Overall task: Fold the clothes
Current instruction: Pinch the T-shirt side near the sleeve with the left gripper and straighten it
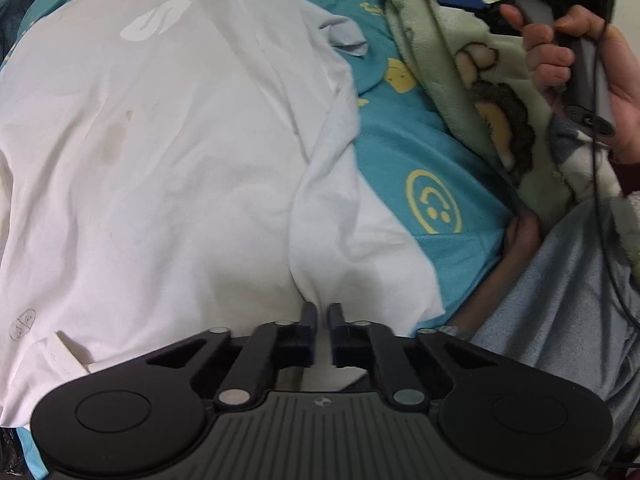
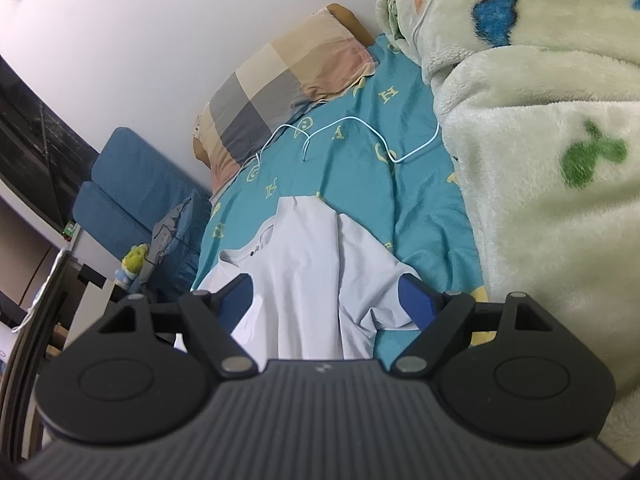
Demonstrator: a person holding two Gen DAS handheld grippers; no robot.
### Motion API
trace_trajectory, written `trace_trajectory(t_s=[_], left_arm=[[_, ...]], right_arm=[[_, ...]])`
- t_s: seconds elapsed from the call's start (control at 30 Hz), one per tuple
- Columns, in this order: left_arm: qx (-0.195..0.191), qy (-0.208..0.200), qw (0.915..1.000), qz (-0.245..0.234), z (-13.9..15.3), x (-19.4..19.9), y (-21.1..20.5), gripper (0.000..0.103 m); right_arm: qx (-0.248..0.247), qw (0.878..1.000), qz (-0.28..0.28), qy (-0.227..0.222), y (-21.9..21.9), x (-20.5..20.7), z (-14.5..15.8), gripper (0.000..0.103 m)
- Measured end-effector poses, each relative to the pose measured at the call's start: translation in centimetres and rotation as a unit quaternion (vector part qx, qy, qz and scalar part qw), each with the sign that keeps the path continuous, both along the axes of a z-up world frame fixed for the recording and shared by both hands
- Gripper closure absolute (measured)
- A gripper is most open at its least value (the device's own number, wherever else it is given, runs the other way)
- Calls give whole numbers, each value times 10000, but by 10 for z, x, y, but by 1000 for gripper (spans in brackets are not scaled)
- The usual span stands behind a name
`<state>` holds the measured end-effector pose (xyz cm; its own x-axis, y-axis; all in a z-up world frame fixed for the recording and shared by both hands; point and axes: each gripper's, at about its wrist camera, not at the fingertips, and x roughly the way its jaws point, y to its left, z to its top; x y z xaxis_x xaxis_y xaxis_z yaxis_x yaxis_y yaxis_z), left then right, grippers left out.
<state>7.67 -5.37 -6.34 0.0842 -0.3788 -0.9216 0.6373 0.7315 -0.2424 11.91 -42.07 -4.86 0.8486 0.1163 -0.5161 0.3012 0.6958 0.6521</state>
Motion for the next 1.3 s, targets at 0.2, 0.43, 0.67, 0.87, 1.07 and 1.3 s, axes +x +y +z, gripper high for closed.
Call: trace_trajectory(t_s=[0.2, 0.43, 0.67, 0.87, 1.07, 1.3], left_arm=[[-240, -44, 9992, -319, 18, -16, -32, 102], [-615, 190, 9953, -724, -4, -33, -84, 102], [-678, 490, 9956, -418, -63, -26, -101, 101], [-989, 534, 9934, -219, -61, -22, -87, 88], [-1336, 186, 9909, -31, -32, -10, -67, 65], [-1425, -657, 9862, 537, -7, 19, -48, 49]], right_arm=[[-9, 10000, 40, 6, 2, 0, 0, 21], [-45, 10000, 77, 26, 4, -1, 0, 21], [21, 9999, 151, 41, 5, 0, -4, 21], [82, 9997, 217, 73, 7, 5, -7, 21], [167, 9995, 245, 69, 8, 7, -11, 21], [233, 9995, 205, 88, 9, 10, -15, 21]])
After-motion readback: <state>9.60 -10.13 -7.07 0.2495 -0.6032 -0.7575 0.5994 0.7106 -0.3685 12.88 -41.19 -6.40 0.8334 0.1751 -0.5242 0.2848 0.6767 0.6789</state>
